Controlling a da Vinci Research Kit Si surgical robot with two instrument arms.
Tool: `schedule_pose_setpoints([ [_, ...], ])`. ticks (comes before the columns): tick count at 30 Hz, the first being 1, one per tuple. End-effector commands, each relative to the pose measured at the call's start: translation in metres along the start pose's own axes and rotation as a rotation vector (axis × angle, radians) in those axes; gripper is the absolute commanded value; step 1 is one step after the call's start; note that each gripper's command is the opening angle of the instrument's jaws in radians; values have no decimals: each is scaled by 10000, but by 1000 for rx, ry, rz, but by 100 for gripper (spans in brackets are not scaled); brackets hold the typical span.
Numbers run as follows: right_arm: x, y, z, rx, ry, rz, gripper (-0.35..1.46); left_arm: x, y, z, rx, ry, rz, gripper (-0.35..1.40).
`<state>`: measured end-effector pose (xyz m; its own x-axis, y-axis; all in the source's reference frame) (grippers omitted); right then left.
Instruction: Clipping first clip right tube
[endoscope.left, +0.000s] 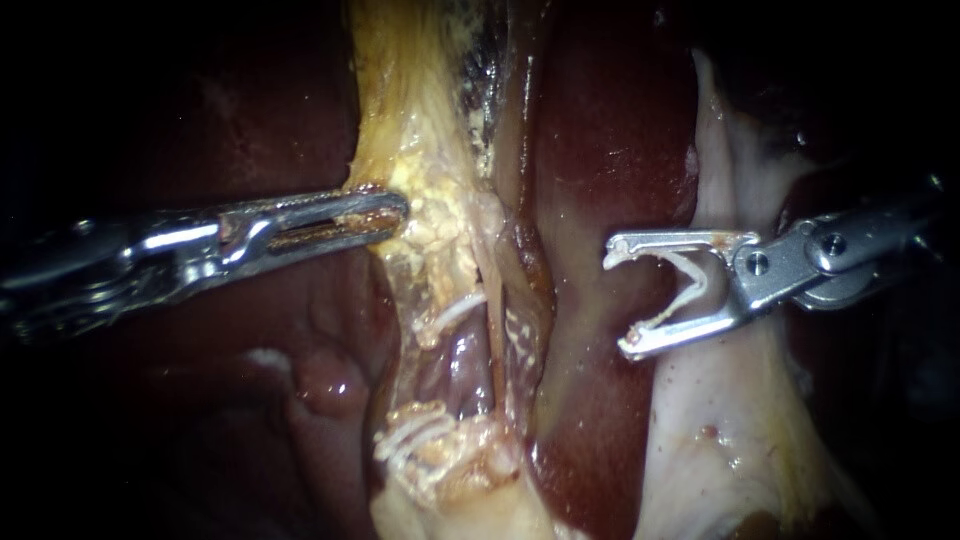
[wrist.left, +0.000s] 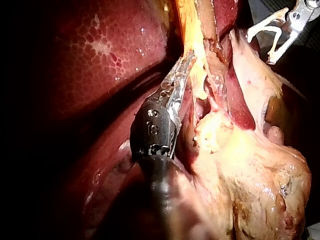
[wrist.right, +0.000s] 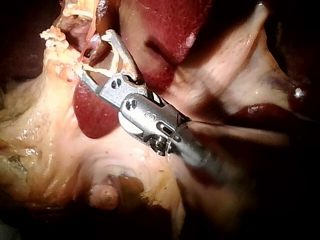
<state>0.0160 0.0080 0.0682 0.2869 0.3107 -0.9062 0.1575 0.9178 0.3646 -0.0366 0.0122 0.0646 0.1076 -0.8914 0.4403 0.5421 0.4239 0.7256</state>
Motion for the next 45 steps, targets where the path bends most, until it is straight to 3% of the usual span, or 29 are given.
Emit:
schedule_pose_setpoints([
  [1,0,0,0,0,-1,0,60,0,0,0,0,0,0,-35],
  [6,-2,-2,5,10,2,-2,60,-4,1,-6,4,3,-1,-35],
  [11,-14,-11,25,44,9,15,60,-20,5,-28,-5,7,-8,-35],
  [20,-58,-29,94,113,7,120,60,-42,-1,-66,-13,-24,-23,-35],
  [29,-92,-20,129,125,-14,154,60,-47,-20,-80,-12,-37,-19,-35],
  [37,-97,-12,139,119,-18,160,60,-46,-25,-83,-14,-38,-14,-35],
  [45,-95,-16,158,150,-18,171,60,-46,-25,-83,-15,-38,-14,-35],
])
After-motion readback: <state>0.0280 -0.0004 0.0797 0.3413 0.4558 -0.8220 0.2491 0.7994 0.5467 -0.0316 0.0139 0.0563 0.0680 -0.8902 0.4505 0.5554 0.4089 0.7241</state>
